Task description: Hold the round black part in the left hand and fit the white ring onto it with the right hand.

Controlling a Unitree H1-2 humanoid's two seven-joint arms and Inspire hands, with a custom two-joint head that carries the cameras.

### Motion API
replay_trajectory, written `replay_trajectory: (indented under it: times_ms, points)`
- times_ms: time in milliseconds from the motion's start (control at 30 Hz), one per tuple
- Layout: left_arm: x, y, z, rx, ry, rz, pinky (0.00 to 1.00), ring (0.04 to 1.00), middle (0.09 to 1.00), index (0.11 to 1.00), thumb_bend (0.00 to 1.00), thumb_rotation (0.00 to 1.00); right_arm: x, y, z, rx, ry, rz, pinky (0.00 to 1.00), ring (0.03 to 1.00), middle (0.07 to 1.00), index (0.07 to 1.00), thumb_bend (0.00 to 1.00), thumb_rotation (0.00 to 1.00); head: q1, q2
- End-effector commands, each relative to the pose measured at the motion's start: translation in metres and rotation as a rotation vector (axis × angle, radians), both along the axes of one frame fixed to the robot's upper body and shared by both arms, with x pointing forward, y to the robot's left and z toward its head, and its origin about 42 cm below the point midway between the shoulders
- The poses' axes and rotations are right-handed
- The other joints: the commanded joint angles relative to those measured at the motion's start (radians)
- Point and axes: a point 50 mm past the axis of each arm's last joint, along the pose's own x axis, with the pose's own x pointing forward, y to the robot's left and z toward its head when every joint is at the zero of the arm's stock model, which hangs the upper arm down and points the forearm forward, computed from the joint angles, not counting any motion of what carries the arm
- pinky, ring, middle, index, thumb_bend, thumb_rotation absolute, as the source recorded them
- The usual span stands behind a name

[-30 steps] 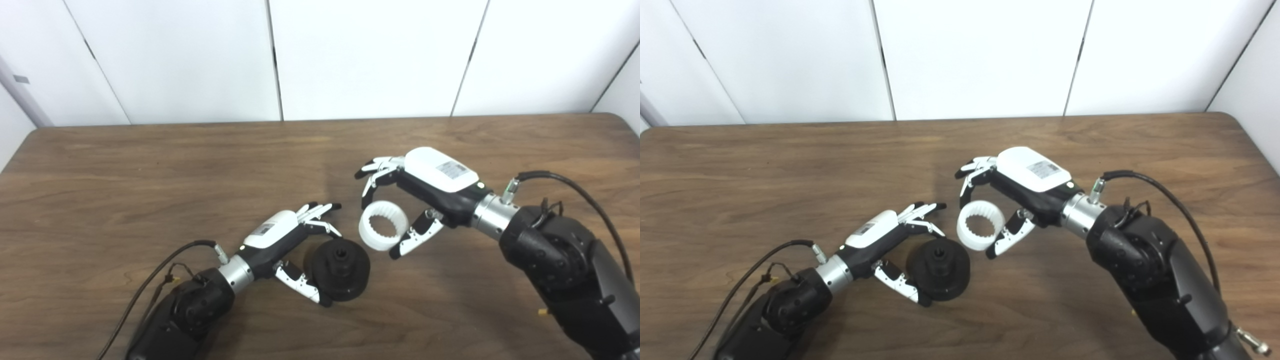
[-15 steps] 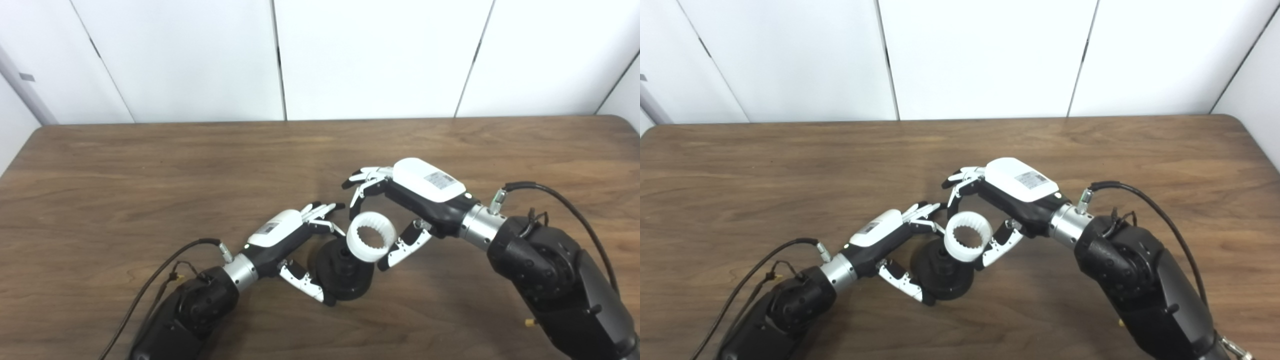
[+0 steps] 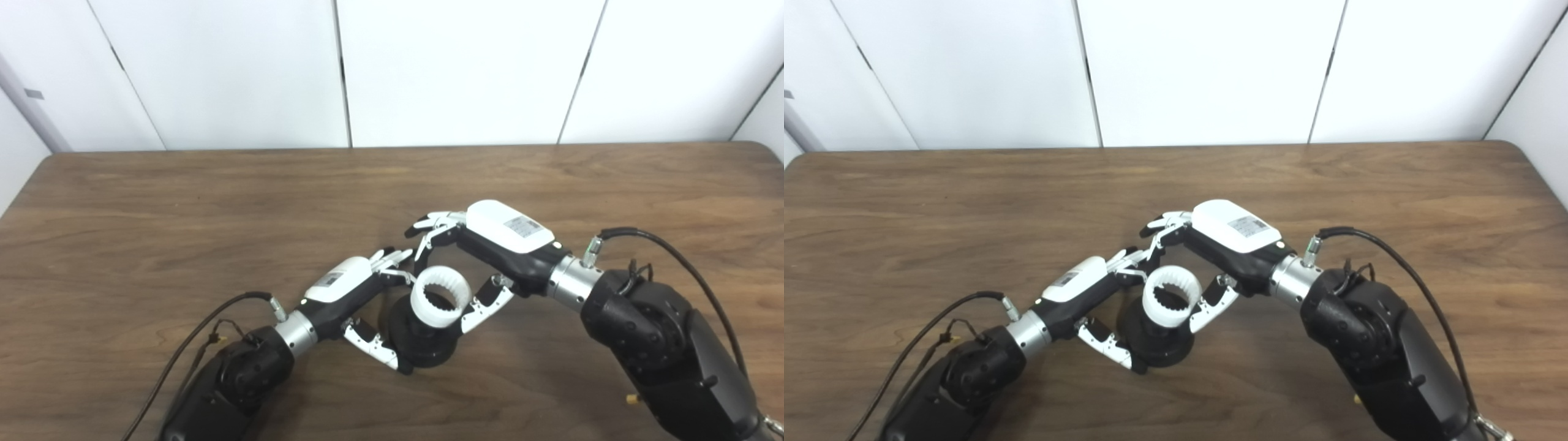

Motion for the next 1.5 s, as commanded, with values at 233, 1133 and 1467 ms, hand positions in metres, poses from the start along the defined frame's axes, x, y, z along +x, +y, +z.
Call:
replay_trajectory:
  times_ms: [233,1133,1467]
  points:
    - [-0.006,-0.004,-0.016,0.089,0.066,-0.019,1.0,1.0,1.0,0.488,0.52,0.08,0.003,0.013,0.009,0.019,-0.041,0.041,0.85,0.889,0.843,0.484,0.51,0.15,0.005,0.007]
    - [-0.008,-0.007,-0.012,0.077,0.072,-0.013,1.0,1.0,1.0,0.488,0.52,0.08,0.008,0.018,-0.038,-0.065,0.047,0.025,0.81,0.858,0.828,0.485,0.51,0.15,0.019,0.023]
    - [-0.008,-0.007,-0.012,0.082,0.062,-0.011,1.0,1.0,1.0,0.488,0.52,0.08,0.017,-0.007,-0.037,-0.155,0.109,-0.064,0.8,0.864,0.898,0.743,0.8,0.24,0.017,0.025]
